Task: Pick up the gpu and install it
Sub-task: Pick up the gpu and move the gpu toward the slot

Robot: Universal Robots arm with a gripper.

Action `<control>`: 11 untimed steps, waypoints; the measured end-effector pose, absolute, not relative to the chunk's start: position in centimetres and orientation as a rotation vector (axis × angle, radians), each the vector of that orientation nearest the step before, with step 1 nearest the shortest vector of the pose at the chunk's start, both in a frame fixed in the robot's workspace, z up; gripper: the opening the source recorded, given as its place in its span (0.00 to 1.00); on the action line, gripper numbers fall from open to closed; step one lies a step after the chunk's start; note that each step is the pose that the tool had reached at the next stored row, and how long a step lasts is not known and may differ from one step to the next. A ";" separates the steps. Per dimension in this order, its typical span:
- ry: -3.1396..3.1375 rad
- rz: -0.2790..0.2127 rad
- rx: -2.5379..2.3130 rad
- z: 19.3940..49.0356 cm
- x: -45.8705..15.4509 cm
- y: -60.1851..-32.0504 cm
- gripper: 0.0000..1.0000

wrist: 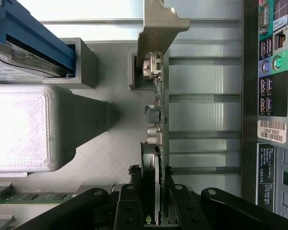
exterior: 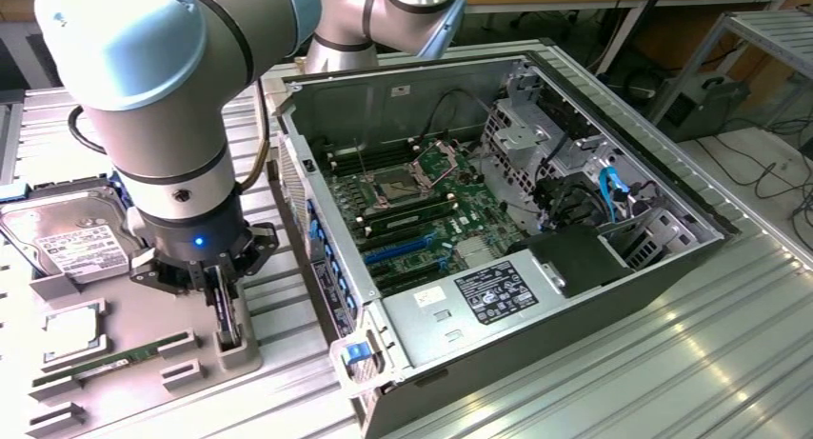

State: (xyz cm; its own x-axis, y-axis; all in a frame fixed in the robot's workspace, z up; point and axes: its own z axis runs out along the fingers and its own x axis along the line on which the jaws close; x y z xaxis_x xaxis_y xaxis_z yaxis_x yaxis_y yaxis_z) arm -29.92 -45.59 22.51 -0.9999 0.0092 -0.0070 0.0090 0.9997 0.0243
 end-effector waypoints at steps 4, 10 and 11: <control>3.134 0.039 0.014 22.5 -29.9 -45.6 0.27; 3.134 0.040 0.014 23.8 -29.9 -45.6 0.27; 3.134 0.039 0.014 24.0 -29.9 -45.6 0.27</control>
